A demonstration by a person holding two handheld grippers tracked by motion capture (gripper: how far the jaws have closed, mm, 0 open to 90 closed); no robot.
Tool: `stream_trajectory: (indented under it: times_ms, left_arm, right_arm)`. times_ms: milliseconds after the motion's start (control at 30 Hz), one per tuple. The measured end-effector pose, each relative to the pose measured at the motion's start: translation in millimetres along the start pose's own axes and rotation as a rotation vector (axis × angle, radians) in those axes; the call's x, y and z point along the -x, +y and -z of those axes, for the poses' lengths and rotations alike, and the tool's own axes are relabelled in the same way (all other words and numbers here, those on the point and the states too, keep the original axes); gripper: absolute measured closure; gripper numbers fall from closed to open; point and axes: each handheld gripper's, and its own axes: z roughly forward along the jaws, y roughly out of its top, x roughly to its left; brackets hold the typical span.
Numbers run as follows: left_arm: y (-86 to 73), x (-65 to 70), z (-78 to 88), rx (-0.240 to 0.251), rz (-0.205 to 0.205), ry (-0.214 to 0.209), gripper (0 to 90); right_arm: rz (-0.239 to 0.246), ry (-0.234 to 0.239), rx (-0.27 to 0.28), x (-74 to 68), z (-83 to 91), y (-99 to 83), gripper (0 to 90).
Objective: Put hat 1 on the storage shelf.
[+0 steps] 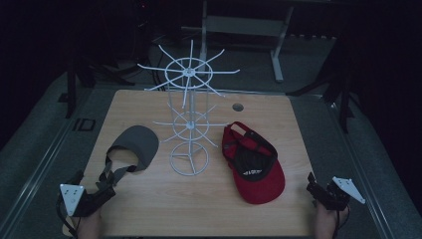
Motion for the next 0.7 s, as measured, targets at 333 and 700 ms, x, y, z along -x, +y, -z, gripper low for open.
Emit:
stream_trajectory:
  times_ms: [333, 700]
  left_arm:
    - [1.1, 2.7, 0.5, 0.011, 0.015, -0.037, 3.2]
    - [3.1, 6.4, 3.7, 0.011, 0.0, -0.053, 3.2]
  right_arm:
    - [0.037, 0.042, 0.006, -3.8, 11.4, 16.9, 13.2]
    - [0.063, 0.171, 0.005, -26.4, 28.5, 56.3, 9.8]
